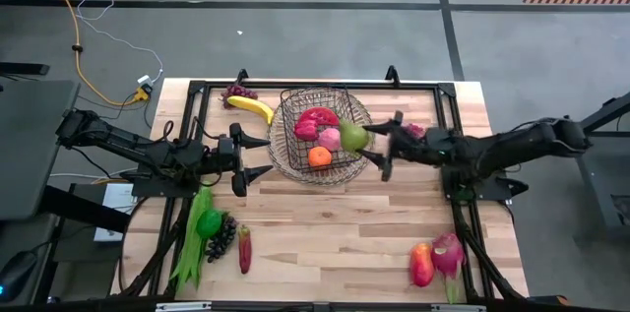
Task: Build produce basket
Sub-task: Put the green pear into the black wire basket
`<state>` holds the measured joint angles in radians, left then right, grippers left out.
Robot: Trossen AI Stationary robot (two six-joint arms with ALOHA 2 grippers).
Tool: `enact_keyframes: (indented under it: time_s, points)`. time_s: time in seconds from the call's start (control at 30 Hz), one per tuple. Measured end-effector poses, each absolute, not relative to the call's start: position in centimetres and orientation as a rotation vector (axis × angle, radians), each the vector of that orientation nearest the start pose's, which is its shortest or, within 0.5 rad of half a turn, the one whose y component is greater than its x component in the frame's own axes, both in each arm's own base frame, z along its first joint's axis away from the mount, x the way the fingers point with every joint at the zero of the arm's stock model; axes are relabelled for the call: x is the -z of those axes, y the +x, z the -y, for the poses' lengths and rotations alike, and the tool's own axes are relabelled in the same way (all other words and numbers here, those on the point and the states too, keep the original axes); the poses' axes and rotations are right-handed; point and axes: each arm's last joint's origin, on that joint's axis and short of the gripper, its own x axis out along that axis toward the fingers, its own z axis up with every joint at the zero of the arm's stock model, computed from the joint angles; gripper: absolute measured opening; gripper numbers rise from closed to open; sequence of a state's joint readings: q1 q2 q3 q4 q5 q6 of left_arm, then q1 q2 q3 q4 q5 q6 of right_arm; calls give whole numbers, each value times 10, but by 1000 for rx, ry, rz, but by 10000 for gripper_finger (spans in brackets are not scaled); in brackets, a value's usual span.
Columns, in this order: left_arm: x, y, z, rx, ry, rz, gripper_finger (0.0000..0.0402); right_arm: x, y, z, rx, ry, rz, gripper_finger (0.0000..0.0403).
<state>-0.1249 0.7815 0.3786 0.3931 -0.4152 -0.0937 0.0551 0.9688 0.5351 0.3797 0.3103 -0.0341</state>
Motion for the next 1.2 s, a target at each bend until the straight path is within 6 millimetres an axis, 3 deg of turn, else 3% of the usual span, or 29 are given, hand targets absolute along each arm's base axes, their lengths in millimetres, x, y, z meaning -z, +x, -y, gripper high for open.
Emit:
enact_keyframes:
  time_s: [0.2,0.47,0.67,0.9,1.2]
  points:
    - [-248,176,10,-291,-90,5,323,-273,257,21,291,-74,-240,287]
    - [-248,176,10,-291,-90,4,323,-254,319,67,363,-81,-514,287]
    - [-248,176,10,-291,-90,3,323,-238,352,95,410,-52,-693,287]
    - [-247,176,10,-292,-89,0,323,-222,371,111,443,4,-772,287]
    - [-247,176,10,-296,-81,-3,323,-225,368,120,547,-62,-799,287]
